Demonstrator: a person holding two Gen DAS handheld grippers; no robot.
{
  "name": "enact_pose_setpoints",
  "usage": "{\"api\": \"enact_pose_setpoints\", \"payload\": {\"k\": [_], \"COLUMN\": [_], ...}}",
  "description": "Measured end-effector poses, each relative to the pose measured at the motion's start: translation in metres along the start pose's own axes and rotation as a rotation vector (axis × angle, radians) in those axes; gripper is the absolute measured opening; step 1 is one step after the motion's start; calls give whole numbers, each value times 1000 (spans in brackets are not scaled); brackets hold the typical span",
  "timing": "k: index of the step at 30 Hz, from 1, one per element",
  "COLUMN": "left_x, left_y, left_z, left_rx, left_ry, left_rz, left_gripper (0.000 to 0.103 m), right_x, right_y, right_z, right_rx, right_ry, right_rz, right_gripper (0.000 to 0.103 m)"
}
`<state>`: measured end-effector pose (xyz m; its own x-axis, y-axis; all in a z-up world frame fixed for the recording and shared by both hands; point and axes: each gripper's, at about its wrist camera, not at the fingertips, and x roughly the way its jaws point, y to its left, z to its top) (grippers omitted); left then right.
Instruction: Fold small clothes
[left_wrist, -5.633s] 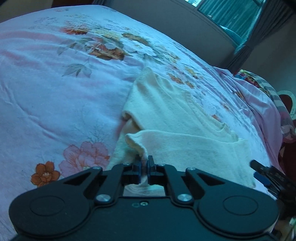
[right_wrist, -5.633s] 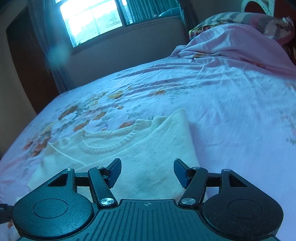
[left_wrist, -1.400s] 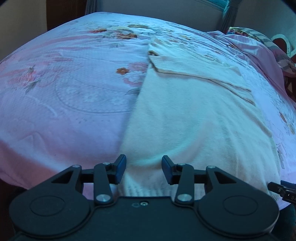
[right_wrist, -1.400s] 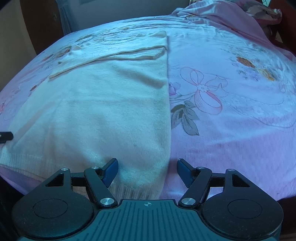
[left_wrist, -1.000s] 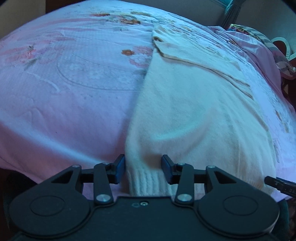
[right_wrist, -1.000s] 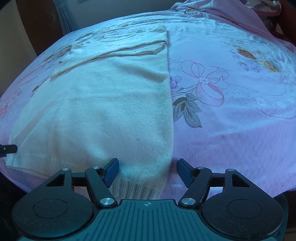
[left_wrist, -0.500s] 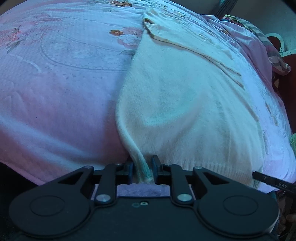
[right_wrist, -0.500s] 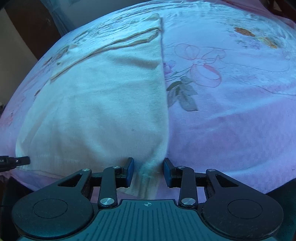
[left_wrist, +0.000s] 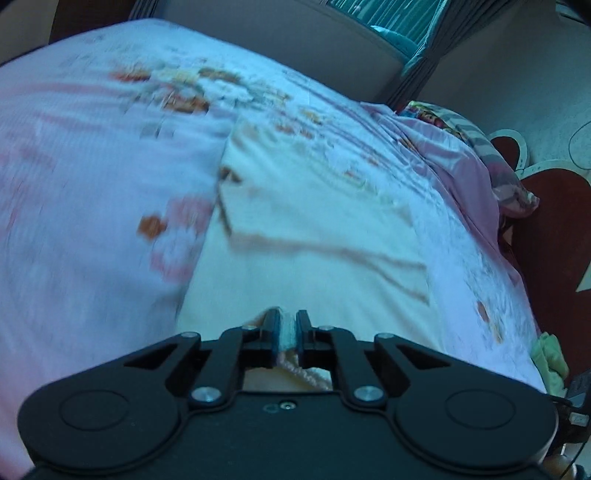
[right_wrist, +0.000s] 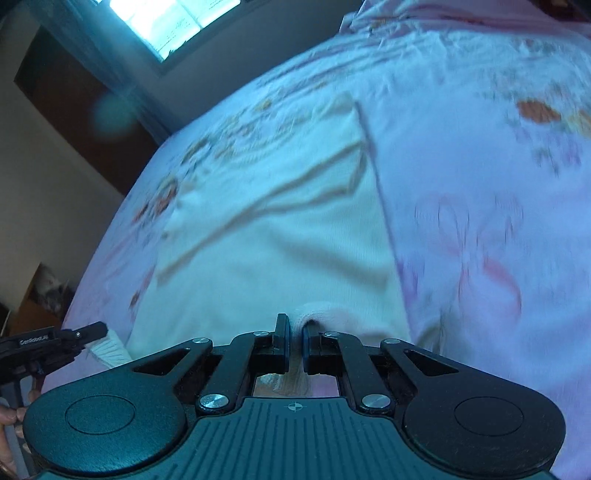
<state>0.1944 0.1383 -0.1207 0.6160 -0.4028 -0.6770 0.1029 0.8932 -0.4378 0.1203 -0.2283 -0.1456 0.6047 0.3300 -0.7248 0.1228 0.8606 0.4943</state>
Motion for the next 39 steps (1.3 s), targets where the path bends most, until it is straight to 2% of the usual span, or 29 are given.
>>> {"api": "enact_pose_setpoints", "payload": {"k": [3,7,9,10,11,12,13,14,15,17,22,24,25,26,27,30,33,34,36,39], "left_x": [30,73,87,89,88,85,81,78,75,73,80,82,82,82,82,81,76,74,73,74], "left_y": [0,9,13,15,15,13,11,8,6,3,-8,-13,-13,-13,-14,-19,-19,-18,-15,-9], "left_z": [30,57,60,59,57,54,50,45,40,29,0,-7,-7,-7,-7,-9,-2,4,17,38], "left_rx": [-16,-26,-11,7,27,61,114,161,209,279,398,417,409,400,396,423,382,350,285,214], "left_ry": [-20,-15,11,35,50,64,78,91,110,157,240,239,240,242,246,236,176,142,86,18], "left_rz": [26,112,157,155,148,132,118,110,95,70,32,31,24,15,4,3,18,27,42,76], "left_gripper": [7,7,5,9,19,26,27,31,35,37,29,29,29,24,16,6,6,5,5,5], "right_x": [22,58,79,90,94,93,89,84,76,63,52,55,58,60,63,71,83,88,99,109], "right_y": [-9,-16,-19,-21,-22,-23,-24,-23,-22,-17,-7,-6,-7,-8,-8,-7,-4,-3,-2,-1], "right_z": [36,73,82,84,85,84,84,84,81,78,59,53,52,51,52,57,64,67,73,79], "right_rx": [51,48,49,43,38,29,19,7,-15,-77,-219,-240,-246,-249,-253,-282,-313,-321,-310,-299], "right_ry": [-41,-59,-22,24,47,51,49,45,27,0,-30,-25,-20,-20,-24,-32,-27,-25,-3,6], "right_rz": [-18,-82,-108,-125,-123,-110,-89,-74,-73,-83,-159,-173,-178,-179,-181,-180,-162,-161,-148,-131], "right_gripper": [6,6,6,6,13,28,39,68,83,83,82,72,71,69,69,69,68,64,26,19]}}
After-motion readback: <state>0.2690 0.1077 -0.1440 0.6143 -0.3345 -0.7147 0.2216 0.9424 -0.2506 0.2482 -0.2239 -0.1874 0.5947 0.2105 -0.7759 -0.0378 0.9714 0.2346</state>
